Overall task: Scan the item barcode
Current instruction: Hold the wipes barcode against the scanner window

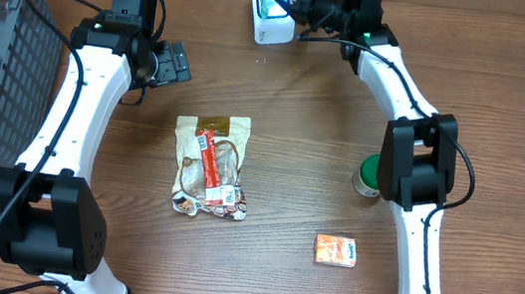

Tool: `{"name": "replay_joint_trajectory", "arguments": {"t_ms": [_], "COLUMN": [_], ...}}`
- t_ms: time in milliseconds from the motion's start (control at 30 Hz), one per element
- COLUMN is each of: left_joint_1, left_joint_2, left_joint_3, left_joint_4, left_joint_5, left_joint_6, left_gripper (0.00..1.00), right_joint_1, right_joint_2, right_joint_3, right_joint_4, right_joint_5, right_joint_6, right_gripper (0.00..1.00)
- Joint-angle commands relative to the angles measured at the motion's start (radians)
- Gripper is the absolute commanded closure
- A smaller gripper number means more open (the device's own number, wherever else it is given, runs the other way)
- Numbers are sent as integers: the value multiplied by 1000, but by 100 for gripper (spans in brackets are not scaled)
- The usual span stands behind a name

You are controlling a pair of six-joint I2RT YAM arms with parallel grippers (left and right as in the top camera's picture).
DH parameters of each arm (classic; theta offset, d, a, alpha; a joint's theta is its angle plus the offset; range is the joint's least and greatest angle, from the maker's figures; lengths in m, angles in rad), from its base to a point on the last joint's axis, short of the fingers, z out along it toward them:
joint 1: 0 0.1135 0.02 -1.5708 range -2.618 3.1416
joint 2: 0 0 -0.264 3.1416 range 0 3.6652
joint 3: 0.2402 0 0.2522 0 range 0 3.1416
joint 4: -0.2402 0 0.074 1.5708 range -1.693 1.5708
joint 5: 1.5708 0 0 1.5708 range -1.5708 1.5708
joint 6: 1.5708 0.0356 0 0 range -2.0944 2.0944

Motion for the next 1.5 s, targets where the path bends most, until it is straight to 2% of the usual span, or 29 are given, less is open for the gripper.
{"name": "replay_joint_trajectory", "arguments": {"t_ms": [0, 133, 400, 567, 833, 1067, 1300, 1467], "left_joint_1": [-3, -3, -3, -3, -3, -3, -3, -3], "left_joint_2": [-17, -17, -17, -17, -17, -17, -17, -17], "left_joint_3": [22, 22, 22, 22, 22, 22, 22, 22], "left_joint_4": [2, 2, 2, 2, 2, 2, 2, 2], "left_joint_5": [8, 8, 8, 8, 8, 8, 8, 8], "left_joint_6": [-7, -7, -7, -7, -7, -7, -7, -7], "left_gripper": [0, 0, 0, 0, 0, 0, 0, 0], "right_joint_1": [-14, -14, 5, 16, 16, 16, 16, 16], "right_joint_2": [6, 10, 10, 11, 11, 11, 11, 7], "right_joint_3": [14, 14, 13, 13, 13, 13, 14, 14], "right_joint_4": [2, 10, -10, -49, -219, -330, -342, -338], "right_joint_5": [-61, -57, 11, 45, 79, 95, 97, 75], "right_joint_6": [112, 119, 244, 227, 122, 119, 120, 117], "right_gripper": [96, 96, 96, 96, 96, 95, 90, 93]}}
